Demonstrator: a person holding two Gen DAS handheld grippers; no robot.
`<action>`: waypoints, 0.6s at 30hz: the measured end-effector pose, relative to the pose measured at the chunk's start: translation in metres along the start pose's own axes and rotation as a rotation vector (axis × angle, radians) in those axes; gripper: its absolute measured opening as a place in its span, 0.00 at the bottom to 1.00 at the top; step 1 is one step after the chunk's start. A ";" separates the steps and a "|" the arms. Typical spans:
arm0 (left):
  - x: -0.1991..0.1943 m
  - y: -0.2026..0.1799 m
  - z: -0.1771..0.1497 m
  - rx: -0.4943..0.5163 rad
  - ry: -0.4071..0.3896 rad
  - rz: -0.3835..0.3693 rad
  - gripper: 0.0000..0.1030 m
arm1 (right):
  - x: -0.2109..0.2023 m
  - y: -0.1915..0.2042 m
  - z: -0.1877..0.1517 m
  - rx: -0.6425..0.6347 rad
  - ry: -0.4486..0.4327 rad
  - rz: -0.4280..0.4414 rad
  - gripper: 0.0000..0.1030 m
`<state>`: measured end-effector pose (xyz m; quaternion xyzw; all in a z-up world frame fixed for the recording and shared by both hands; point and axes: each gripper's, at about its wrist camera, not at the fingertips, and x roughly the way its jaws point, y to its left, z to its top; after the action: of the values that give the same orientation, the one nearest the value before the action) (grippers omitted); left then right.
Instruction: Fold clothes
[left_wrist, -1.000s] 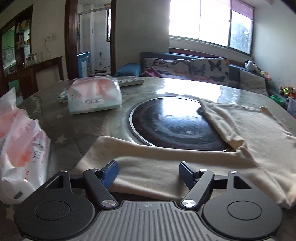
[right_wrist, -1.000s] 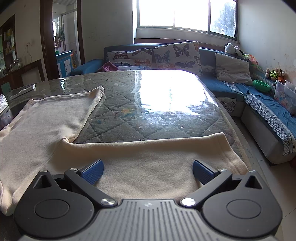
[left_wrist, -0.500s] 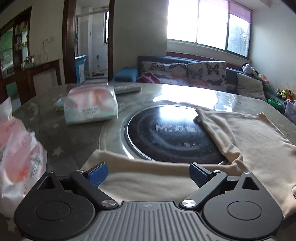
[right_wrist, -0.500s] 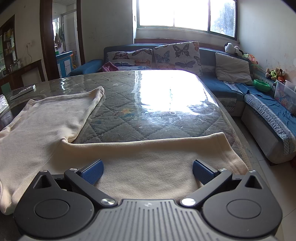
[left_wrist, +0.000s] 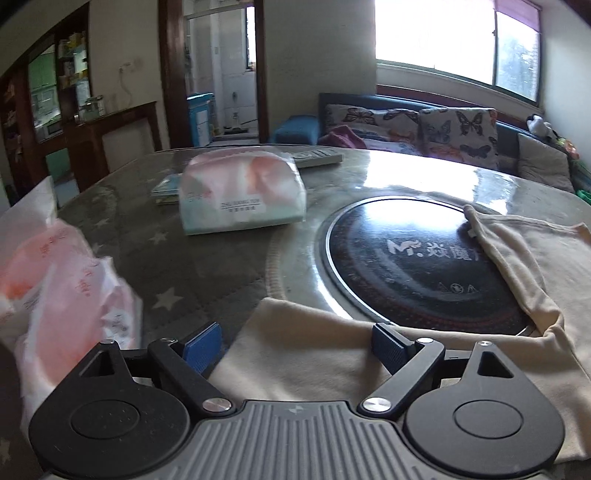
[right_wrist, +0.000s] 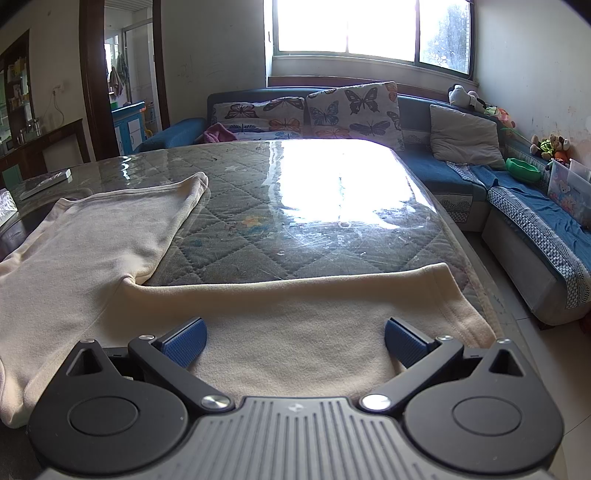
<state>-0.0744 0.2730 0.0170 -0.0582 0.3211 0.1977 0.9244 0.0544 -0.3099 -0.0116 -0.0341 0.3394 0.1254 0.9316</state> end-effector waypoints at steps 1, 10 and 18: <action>-0.006 -0.001 -0.001 0.000 -0.013 -0.009 0.87 | 0.000 0.000 0.000 0.000 0.000 0.000 1.00; -0.014 -0.002 -0.016 0.039 -0.007 0.066 0.89 | 0.000 0.000 0.000 0.000 0.000 0.000 1.00; -0.019 0.019 -0.022 -0.021 0.002 0.199 0.89 | 0.000 0.000 0.000 0.000 0.000 0.000 1.00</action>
<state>-0.1081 0.2794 0.0115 -0.0359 0.3242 0.2920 0.8991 0.0544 -0.3104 -0.0116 -0.0339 0.3393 0.1256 0.9316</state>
